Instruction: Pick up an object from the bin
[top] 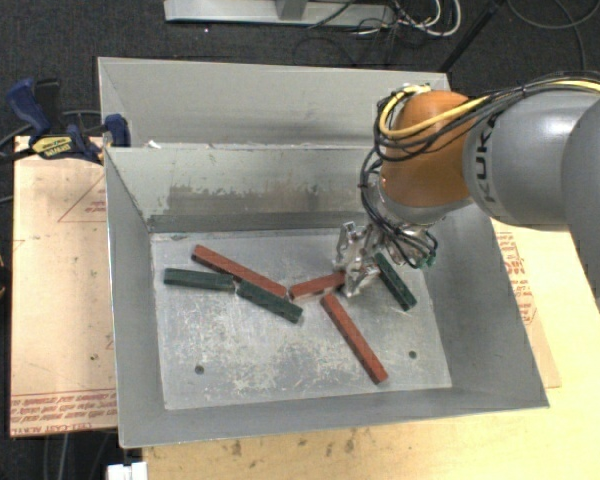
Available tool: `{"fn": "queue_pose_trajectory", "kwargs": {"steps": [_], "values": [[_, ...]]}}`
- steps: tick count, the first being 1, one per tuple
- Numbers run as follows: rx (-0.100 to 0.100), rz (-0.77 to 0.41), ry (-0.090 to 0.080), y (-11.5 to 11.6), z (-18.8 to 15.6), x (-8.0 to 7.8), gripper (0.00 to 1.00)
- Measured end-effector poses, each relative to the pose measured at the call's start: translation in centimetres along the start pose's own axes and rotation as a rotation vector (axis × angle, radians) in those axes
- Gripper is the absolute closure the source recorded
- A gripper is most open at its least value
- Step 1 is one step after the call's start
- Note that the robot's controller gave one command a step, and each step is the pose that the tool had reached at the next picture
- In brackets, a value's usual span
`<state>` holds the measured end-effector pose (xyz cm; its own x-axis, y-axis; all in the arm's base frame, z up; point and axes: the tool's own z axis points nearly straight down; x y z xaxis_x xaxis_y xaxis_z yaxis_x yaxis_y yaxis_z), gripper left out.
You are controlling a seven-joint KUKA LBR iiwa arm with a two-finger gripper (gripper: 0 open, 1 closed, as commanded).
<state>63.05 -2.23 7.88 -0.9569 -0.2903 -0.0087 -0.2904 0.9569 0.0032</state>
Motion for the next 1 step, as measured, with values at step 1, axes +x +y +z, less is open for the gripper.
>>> {"fn": "queue_pose_trajectory", "kwargs": {"steps": [1], "values": [[0.001, -0.001, 0.0, 0.03, -0.02, -0.01, 1.0]]}}
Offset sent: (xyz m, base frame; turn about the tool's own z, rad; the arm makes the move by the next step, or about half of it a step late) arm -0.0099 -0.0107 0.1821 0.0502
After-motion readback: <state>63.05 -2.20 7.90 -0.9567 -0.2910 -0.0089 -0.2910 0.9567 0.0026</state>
